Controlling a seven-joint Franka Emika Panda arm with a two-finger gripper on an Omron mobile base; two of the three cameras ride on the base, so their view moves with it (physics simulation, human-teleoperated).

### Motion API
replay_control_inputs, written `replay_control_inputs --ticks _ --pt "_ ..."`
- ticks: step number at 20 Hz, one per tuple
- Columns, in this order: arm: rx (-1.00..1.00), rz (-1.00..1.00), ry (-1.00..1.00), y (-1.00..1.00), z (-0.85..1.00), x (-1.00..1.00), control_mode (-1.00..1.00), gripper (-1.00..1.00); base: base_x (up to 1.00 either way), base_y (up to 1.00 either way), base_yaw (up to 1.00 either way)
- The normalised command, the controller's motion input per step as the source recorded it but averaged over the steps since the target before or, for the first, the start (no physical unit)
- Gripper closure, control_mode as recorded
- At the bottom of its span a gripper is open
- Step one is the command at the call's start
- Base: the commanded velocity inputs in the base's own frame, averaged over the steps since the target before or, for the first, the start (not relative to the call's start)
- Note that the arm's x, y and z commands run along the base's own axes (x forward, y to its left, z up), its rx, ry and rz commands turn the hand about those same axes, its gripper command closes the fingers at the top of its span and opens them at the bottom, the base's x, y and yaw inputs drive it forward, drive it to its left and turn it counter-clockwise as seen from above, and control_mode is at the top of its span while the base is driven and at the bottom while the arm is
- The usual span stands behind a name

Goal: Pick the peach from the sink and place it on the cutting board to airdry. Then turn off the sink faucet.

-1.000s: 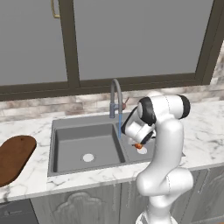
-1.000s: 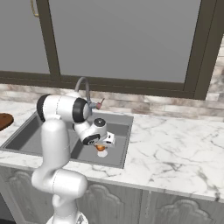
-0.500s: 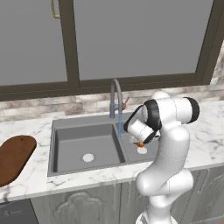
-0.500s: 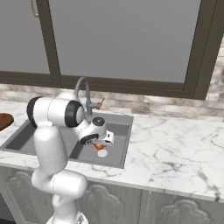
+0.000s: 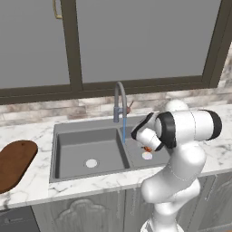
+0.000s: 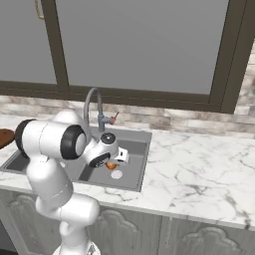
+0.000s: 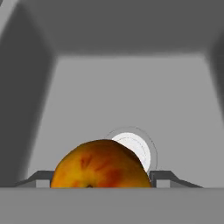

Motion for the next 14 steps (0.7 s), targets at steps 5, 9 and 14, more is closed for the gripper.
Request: replay_control_inputs --ticks 5,9,14 --pt "0.0 0.0 0.04 -0.12 0.74 -0.01 -1.0 1.0 0.0 0.0 0.0" --pt "0.0 0.0 0.02 -0.09 0.74 -0.04 -1.0 1.0 0.0 0.0 0.0" --pt "0.0 0.0 0.01 -0.09 0.68 -0.16 -1.0 1.0 0.0 0.0 0.0"
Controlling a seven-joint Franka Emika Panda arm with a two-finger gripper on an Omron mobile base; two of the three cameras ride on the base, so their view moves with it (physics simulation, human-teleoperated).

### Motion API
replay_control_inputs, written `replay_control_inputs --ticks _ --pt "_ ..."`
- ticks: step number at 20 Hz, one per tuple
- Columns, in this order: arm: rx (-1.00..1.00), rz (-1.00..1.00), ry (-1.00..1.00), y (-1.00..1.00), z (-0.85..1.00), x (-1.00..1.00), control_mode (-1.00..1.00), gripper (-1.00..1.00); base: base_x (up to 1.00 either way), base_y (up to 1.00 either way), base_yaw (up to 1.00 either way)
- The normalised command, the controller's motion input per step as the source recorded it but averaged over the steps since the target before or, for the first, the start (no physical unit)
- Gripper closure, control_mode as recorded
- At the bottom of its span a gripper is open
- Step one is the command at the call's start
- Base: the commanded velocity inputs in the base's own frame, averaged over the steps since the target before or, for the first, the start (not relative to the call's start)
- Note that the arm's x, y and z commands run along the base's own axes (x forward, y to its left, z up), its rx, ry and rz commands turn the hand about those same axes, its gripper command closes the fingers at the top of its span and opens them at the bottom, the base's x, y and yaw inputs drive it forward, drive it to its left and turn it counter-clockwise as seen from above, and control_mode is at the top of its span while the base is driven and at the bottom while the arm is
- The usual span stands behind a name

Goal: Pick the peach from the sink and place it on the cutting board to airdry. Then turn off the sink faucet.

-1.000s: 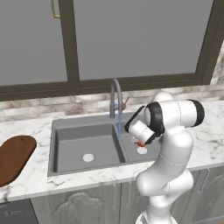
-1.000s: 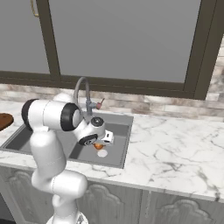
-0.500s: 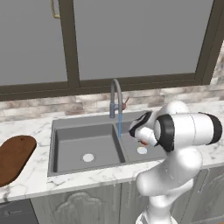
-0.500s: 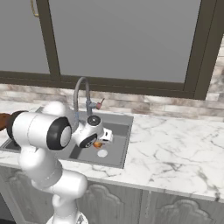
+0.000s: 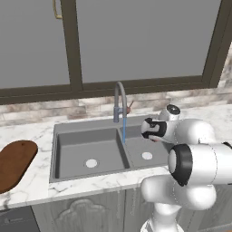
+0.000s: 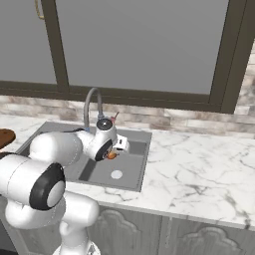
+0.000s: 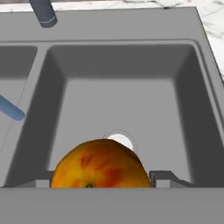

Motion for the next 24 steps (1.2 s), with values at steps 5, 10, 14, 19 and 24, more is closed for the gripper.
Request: replay_control_inputs --ticks 5,10,14,19,24 --pt "0.0 0.0 0.0 -0.14 0.65 -0.26 -1.0 1.0 0.0 0.0 0.0" --pt "0.0 0.0 0.0 -0.06 0.43 -0.42 -1.0 1.0 0.0 0.0 0.0" --pt "0.0 0.0 -0.04 0.0 0.16 -0.72 -1.0 1.0 0.0 0.0 0.0" --pt "0.0 -0.02 -0.16 0.0 0.0 -0.87 -1.0 1.0 0.0 0.0 0.0" --pt "0.0 0.0 -0.01 0.0 0.66 -0.53 -1.0 1.0 0.0 0.0 0.0"
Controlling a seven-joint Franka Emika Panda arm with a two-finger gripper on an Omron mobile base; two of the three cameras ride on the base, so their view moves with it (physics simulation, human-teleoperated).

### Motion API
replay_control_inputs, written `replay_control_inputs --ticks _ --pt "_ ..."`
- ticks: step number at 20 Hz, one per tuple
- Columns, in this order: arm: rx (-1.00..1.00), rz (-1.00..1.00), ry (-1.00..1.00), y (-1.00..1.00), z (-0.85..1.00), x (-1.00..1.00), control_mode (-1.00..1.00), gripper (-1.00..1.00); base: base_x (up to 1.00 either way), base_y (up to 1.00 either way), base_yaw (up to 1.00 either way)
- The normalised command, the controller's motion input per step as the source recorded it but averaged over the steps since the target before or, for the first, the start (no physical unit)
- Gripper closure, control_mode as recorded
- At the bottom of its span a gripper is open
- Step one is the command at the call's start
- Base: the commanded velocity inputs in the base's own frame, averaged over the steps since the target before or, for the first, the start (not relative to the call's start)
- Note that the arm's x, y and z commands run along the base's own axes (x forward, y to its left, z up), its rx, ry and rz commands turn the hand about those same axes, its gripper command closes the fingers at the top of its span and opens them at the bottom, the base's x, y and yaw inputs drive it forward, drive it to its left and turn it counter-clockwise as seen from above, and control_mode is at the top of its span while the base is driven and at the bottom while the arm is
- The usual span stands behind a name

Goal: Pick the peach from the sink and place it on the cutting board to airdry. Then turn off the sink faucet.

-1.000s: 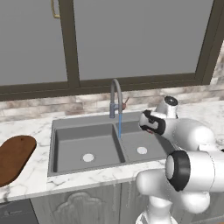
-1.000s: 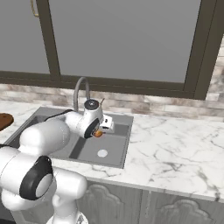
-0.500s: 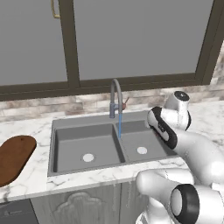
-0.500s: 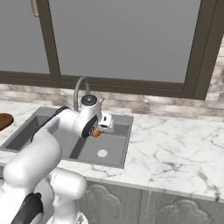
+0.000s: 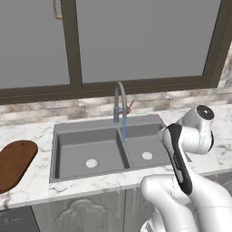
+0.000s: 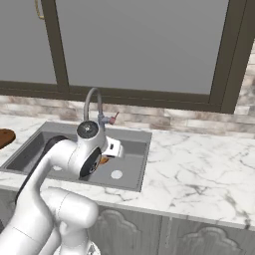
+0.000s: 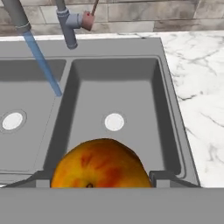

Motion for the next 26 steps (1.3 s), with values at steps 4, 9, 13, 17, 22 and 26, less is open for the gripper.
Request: replay_control_inputs --ticks 4,9,13,17,22,26 --pt "0.0 0.05 0.04 0.0 0.97 -0.41 -1.0 1.0 0.0 0.0 0.0" --pt "0.0 0.12 0.01 0.09 0.62 -0.46 -1.0 1.0 0.0 0.0 0.0" --pt "0.0 0.13 0.05 0.36 0.49 -0.32 -1.0 1.0 0.0 0.0 0.0" --pt "-0.01 0.1 0.03 0.56 0.38 -0.31 -1.0 1.0 0.0 0.0 0.0" --pt "-0.02 0.06 -0.04 0.63 0.37 -0.35 -1.0 1.0 0.0 0.0 0.0" --pt "0.0 0.05 -0.13 0.53 0.18 -0.44 -1.0 1.0 0.0 0.0 0.0"
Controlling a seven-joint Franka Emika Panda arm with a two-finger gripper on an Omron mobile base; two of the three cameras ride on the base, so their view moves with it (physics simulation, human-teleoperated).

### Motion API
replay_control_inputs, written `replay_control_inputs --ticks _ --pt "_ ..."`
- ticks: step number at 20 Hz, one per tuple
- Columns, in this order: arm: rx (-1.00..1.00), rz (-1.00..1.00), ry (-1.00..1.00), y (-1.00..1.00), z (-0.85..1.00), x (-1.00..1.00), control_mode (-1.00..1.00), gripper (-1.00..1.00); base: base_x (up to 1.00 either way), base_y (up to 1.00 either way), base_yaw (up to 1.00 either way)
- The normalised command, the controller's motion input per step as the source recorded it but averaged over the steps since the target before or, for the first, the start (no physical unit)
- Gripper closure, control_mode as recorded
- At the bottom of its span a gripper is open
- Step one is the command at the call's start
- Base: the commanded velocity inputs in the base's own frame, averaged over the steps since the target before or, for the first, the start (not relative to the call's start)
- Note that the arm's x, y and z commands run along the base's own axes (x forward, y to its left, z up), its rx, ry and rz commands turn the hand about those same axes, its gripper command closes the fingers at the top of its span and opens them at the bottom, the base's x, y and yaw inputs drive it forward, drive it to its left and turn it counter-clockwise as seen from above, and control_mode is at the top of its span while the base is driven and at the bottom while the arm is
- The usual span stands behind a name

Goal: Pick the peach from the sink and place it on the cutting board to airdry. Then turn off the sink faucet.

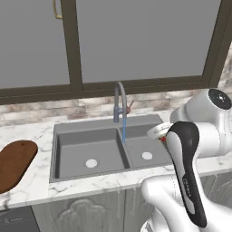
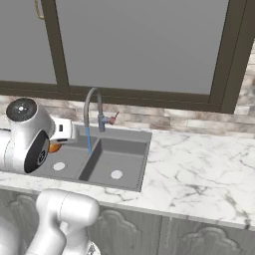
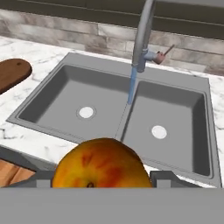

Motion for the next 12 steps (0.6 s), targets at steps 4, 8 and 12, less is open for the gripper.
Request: replay_control_inputs --ticks 4,8,12 --pt "0.0 0.05 -0.23 0.46 0.06 -0.42 -1.0 1.0 0.0 0.0 0.0" --pt "0.0 0.03 -0.26 0.48 0.09 -0.34 -1.0 1.0 0.0 0.0 0.0" --pt "0.01 0.05 -0.02 0.43 0.14 -0.01 -1.0 1.0 0.0 0.0 0.0"
